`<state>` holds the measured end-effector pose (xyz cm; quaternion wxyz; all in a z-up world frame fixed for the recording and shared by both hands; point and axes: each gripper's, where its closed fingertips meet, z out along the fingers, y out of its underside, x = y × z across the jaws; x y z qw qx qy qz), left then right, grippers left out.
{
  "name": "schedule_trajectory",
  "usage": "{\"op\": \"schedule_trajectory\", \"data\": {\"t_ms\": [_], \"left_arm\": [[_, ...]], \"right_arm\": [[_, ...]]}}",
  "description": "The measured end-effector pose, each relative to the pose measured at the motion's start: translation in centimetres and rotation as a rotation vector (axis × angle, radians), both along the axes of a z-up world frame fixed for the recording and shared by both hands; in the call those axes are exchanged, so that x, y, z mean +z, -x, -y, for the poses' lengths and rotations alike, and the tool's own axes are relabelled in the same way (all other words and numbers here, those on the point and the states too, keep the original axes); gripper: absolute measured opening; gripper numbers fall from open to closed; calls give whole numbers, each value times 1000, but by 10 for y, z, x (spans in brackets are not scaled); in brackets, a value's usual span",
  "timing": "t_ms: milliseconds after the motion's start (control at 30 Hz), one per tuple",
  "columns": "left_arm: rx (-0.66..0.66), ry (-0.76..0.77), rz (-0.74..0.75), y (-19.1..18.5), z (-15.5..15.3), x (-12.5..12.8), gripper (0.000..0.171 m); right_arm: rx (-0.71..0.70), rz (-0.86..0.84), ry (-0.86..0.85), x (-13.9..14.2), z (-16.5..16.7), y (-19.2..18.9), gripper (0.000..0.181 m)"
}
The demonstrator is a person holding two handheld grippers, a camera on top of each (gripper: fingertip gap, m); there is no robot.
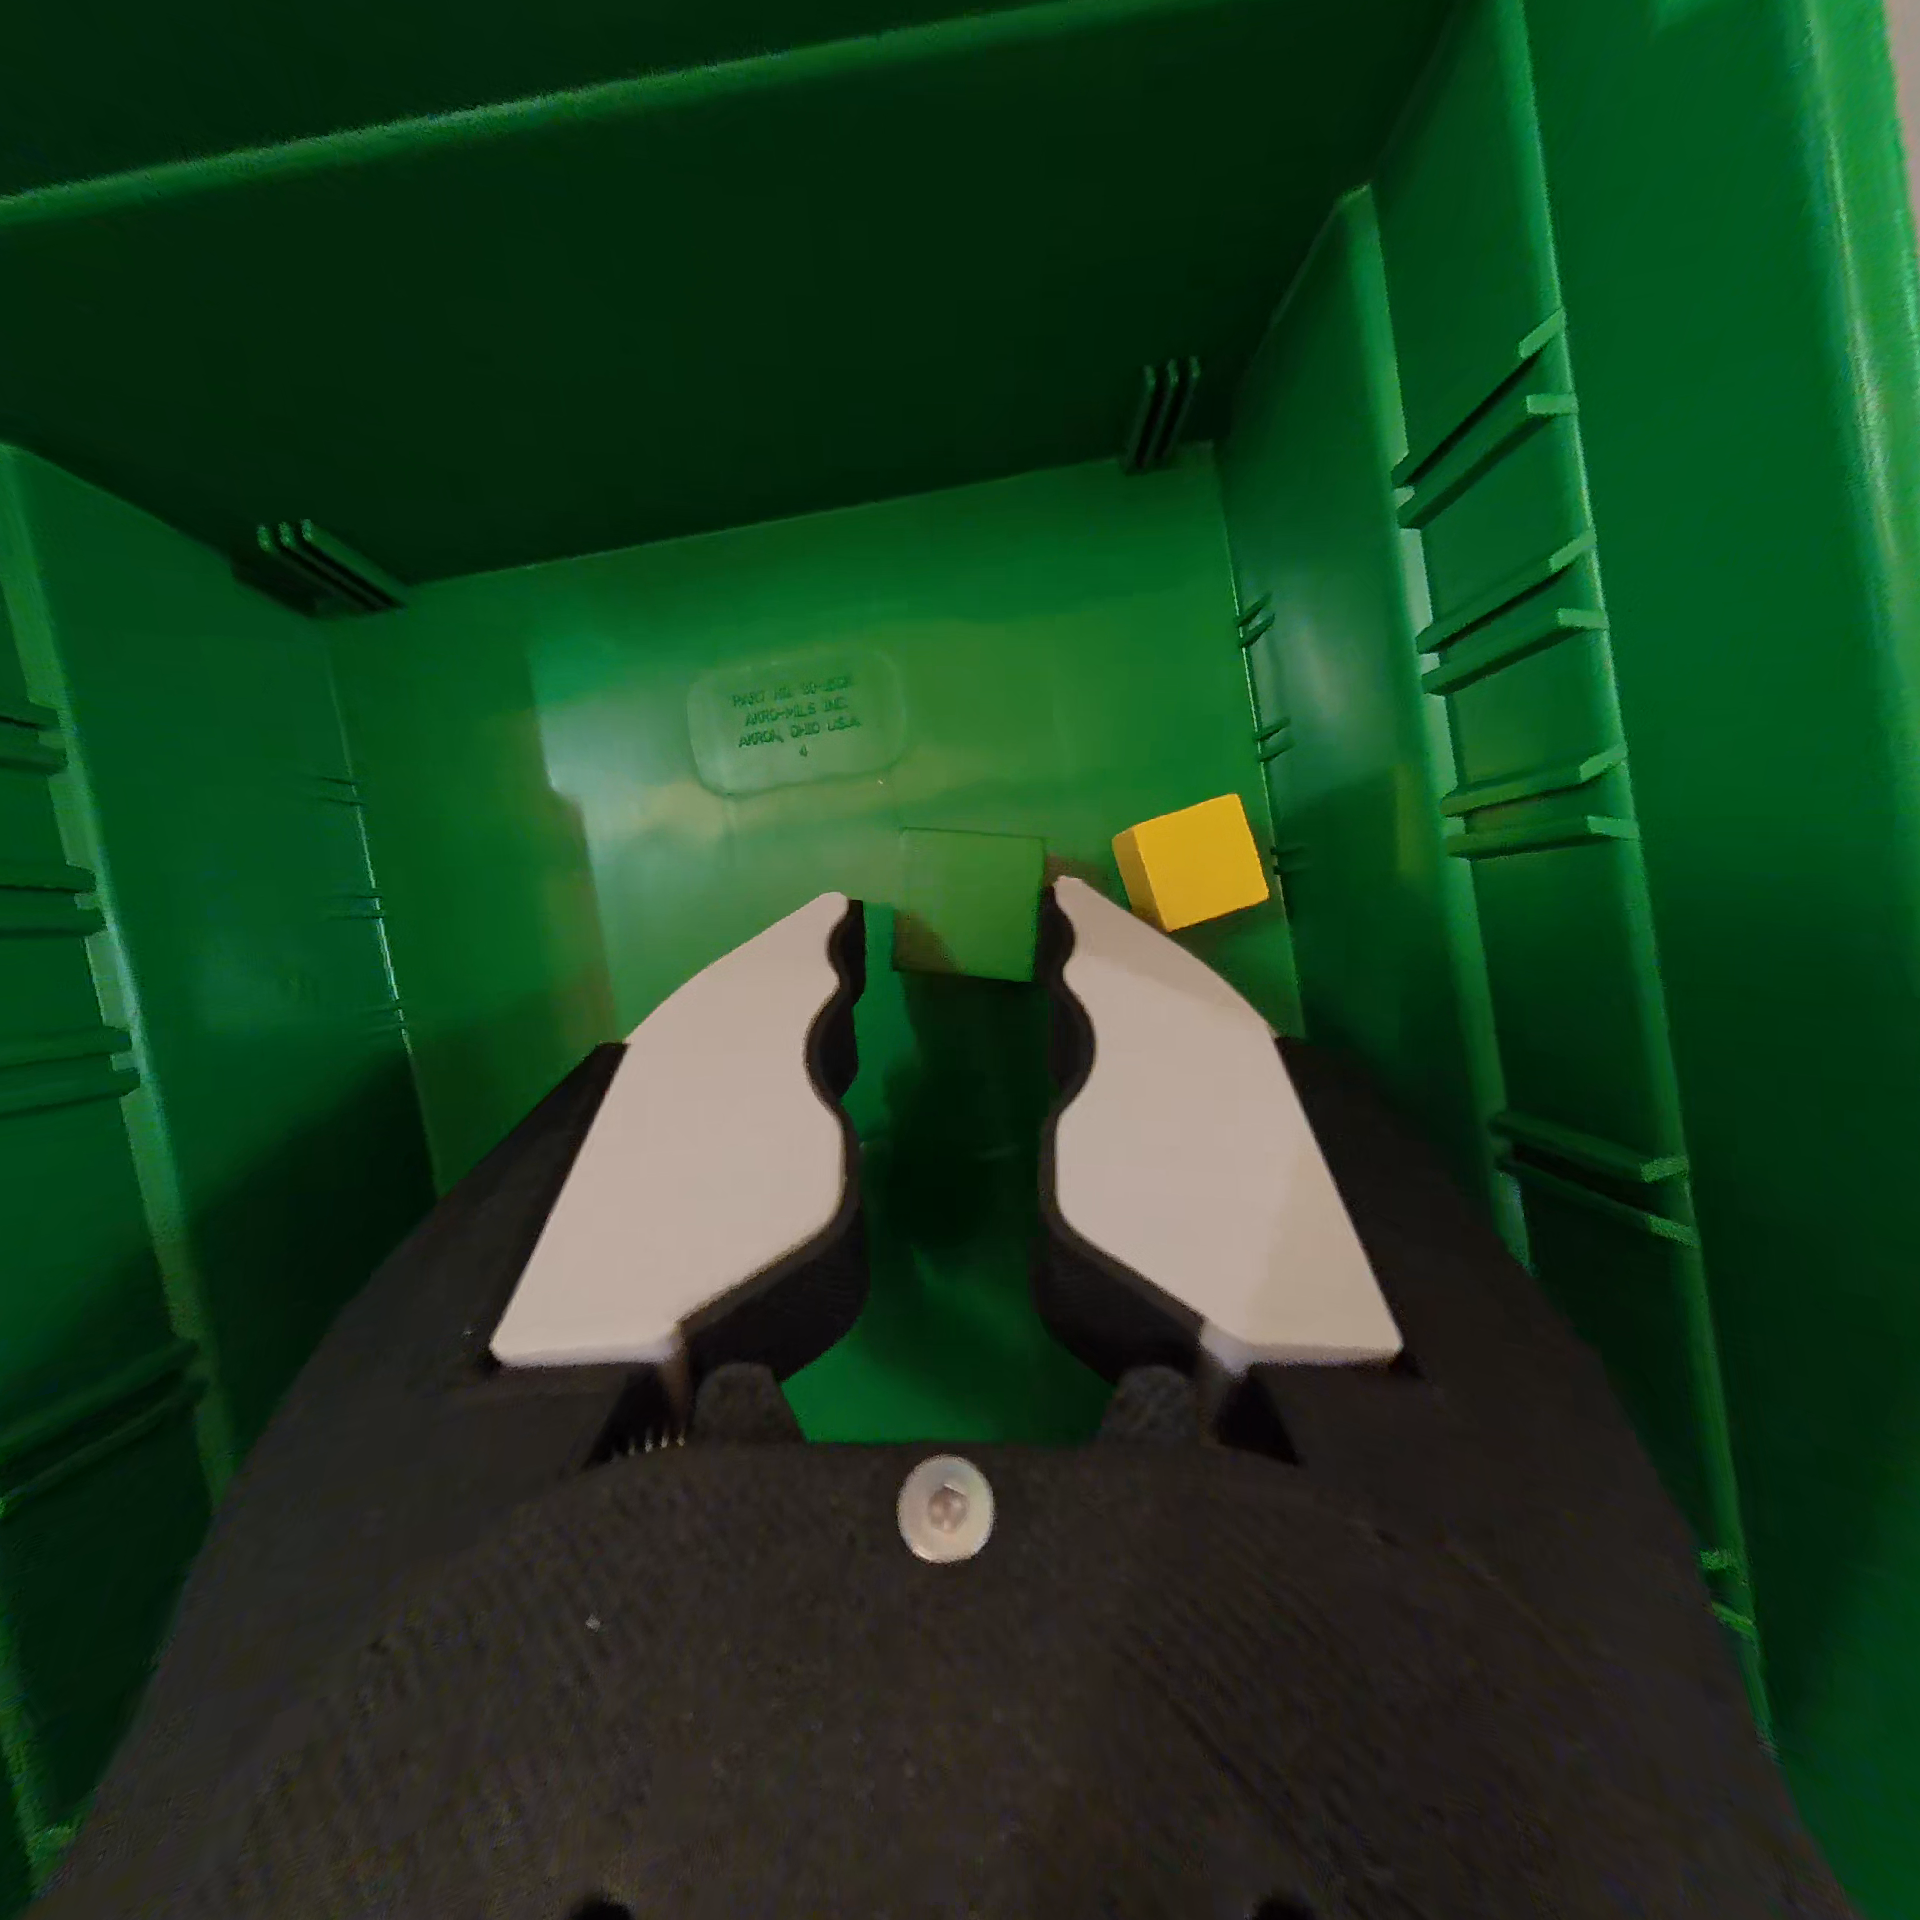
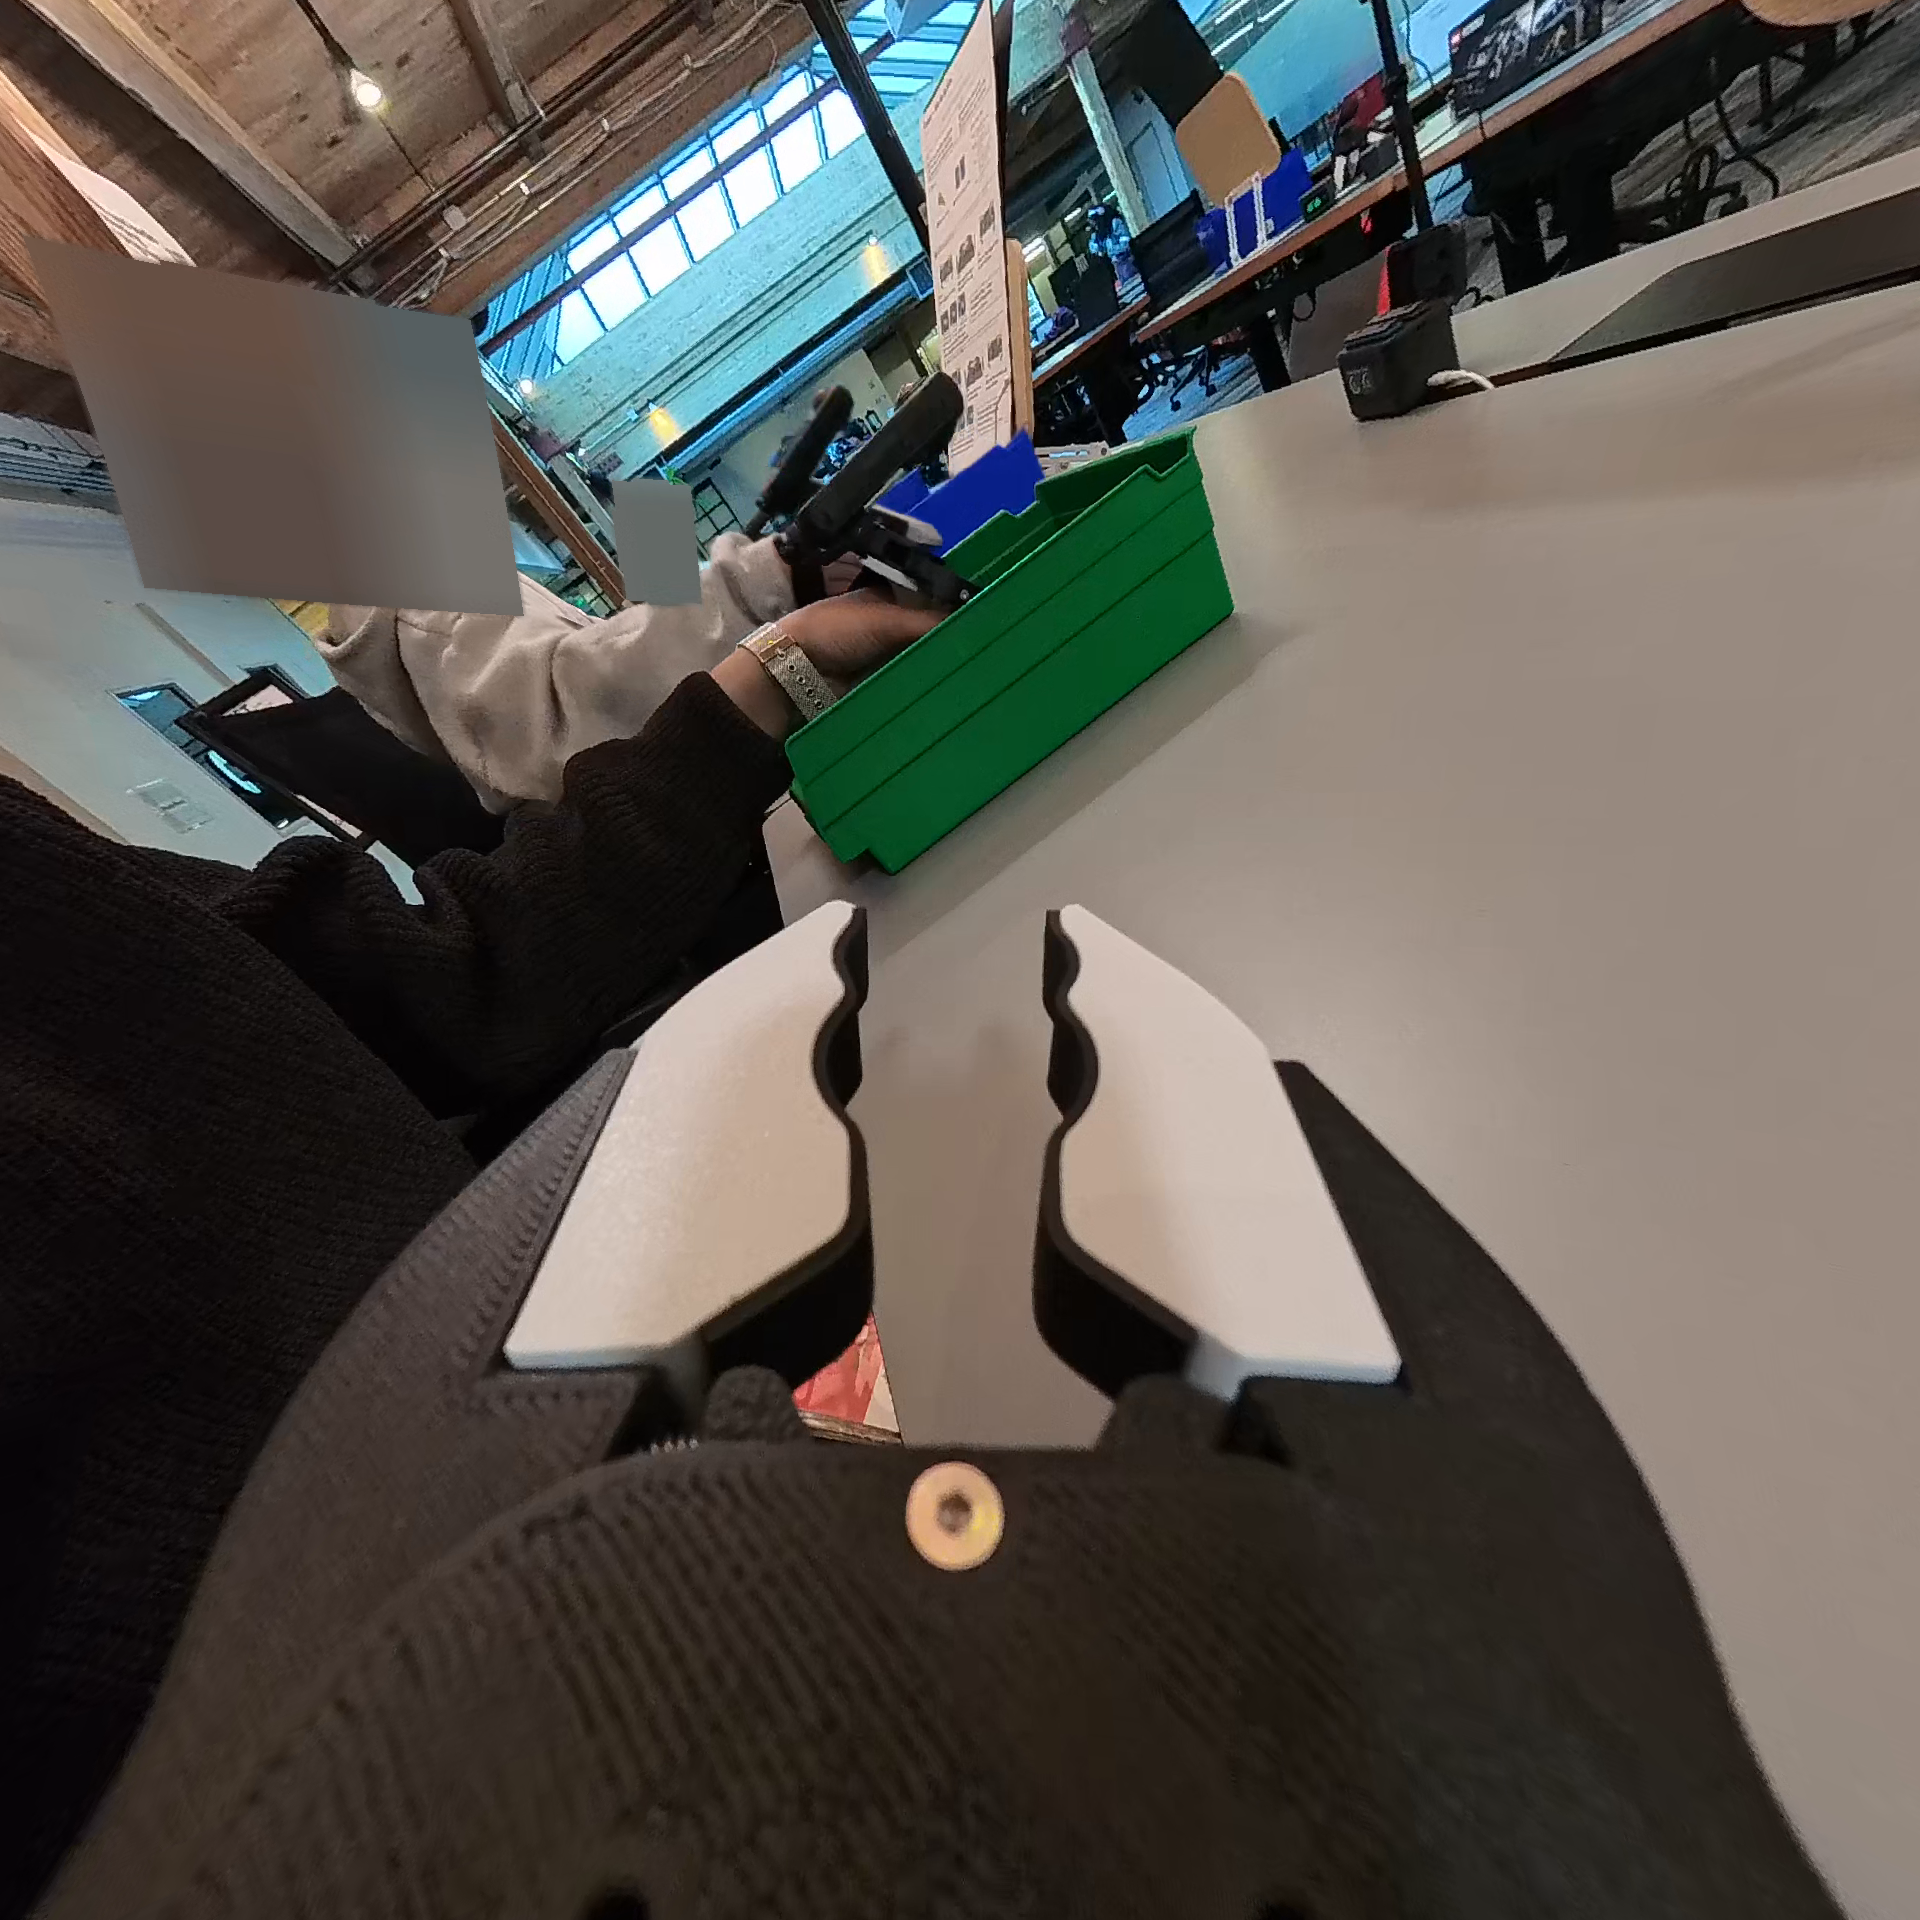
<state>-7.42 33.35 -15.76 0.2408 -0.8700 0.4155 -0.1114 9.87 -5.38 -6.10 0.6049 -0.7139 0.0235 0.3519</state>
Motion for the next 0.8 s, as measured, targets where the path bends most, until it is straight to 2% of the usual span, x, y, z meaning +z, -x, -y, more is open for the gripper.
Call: {"op": "schedule_trajectory", "data": {"t_ms": [33,300,467,567,633,733,800], "left_arm": [[2,-5,3,0,-1,1,29],[25,-22,25,7,-9,7,29],[62,-85,118,10,-18,34,29],[70,-110,298,3,-18,74,28],[14,-85,522,-15,-4,113,27],[-114,64,916,-44,39,185,27],[-218,142,1064,-58,73,220,27]], "right_arm": [[0,0,1,0,0,0,33],[-2,2,2,-1,0,-1,33],[-2,8,4,-1,0,-1,33],[-3,13,5,-2,0,-2,33],[-4,14,6,-2,-1,-2,33],[-2,11,4,-1,-2,-2,33],[1,14,2,0,-2,-1,32]]}}
